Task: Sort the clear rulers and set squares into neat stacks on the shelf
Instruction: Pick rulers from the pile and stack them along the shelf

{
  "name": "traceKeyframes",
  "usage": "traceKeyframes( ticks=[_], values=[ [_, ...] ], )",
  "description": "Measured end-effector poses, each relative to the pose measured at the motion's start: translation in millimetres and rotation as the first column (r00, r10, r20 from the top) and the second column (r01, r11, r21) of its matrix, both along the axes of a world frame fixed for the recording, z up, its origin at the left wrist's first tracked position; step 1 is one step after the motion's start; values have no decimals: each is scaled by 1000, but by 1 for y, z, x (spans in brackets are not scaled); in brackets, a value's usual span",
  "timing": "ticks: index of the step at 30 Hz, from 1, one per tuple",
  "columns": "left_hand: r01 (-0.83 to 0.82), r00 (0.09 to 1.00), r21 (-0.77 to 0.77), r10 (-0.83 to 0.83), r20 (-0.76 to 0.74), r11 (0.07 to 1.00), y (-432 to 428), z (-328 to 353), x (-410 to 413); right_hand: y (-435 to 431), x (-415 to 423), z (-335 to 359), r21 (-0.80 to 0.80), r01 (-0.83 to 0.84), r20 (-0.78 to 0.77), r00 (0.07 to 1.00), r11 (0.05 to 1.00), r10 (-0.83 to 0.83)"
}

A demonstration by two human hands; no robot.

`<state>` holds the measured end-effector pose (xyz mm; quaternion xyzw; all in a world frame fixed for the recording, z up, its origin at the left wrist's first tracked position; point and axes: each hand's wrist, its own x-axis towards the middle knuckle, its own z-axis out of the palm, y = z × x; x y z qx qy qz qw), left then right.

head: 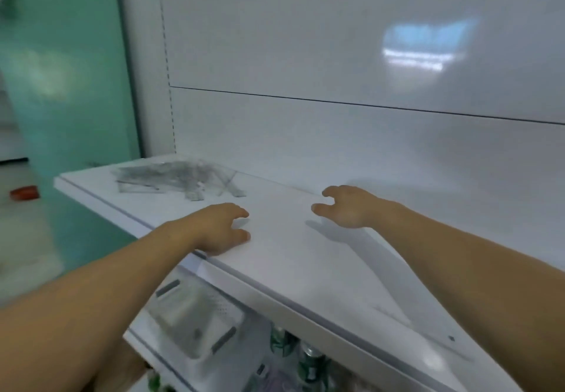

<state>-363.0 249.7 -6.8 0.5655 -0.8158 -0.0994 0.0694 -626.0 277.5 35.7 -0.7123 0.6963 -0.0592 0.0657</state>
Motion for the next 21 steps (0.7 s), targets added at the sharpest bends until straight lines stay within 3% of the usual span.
traceKeyframes(
  ticks=[10, 21],
  values=[
    [-177, 982, -20, 175, -72, 984, -70, 3, 208, -113, 213, -21, 22, -162, 44, 986, 986, 161],
    [-136, 988, -135, 125, -87, 981, -191, -1, 253, -236, 287, -25, 27, -126, 7, 992, 992, 126]
  ],
)
